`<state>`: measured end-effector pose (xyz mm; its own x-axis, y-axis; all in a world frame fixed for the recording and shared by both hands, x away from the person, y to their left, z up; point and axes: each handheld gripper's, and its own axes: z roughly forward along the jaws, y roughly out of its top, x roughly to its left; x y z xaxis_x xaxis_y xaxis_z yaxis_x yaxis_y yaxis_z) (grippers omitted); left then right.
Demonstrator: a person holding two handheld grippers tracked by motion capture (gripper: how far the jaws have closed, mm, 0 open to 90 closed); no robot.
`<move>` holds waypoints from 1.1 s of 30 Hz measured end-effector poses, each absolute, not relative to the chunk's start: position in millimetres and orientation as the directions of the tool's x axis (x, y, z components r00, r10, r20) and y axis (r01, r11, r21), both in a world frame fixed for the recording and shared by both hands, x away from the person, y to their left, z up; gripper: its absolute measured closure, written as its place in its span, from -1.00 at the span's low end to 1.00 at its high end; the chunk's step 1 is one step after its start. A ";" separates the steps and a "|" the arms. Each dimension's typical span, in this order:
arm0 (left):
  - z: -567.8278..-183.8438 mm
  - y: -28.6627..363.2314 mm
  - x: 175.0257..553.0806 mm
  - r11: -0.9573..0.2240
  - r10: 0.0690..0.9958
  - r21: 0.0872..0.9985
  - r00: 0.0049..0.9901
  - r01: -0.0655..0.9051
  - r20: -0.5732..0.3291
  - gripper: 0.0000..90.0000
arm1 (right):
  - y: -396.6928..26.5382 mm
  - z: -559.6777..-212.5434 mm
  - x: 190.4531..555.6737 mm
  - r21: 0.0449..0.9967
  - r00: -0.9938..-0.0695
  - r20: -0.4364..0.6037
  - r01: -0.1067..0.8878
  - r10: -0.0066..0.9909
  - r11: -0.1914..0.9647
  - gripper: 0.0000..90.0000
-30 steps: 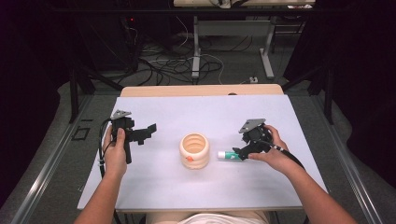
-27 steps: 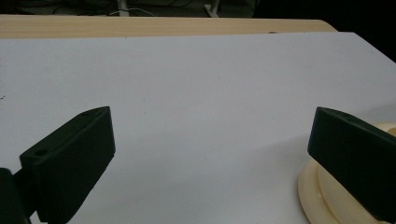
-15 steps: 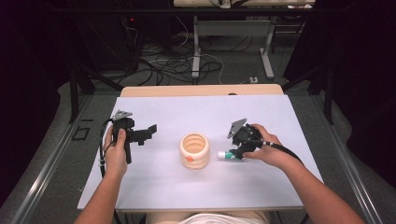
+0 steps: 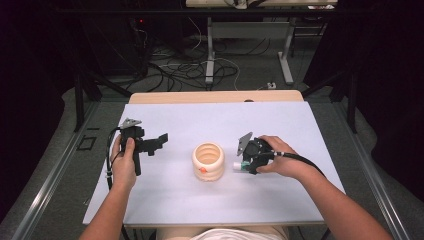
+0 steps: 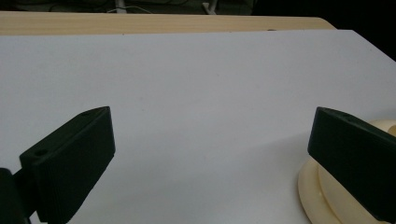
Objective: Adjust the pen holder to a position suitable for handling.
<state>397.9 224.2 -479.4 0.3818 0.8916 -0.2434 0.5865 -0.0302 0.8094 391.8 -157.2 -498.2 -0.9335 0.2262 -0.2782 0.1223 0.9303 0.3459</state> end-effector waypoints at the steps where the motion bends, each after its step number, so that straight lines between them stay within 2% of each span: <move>1: -479.2 224.5 397.9 -0.030 0.891 0.810 0.382 0.586 -0.243 -0.99 | -156.6 -499.7 391.5 0.340 -0.936 -0.274 0.118 0.219 0.933 -0.17; 21: -479.5 224.3 398.5 -0.027 0.889 0.808 0.383 0.588 -0.249 -0.99 | -148.0 -522.1 398.4 0.243 -0.970 -0.201 0.089 0.140 0.966 0.18; 33: -479.1 224.4 398.4 -0.024 0.889 0.810 0.383 0.587 -0.251 -0.99 | -147.8 -527.1 400.4 0.216 -0.973 -0.190 0.088 0.130 0.972 0.28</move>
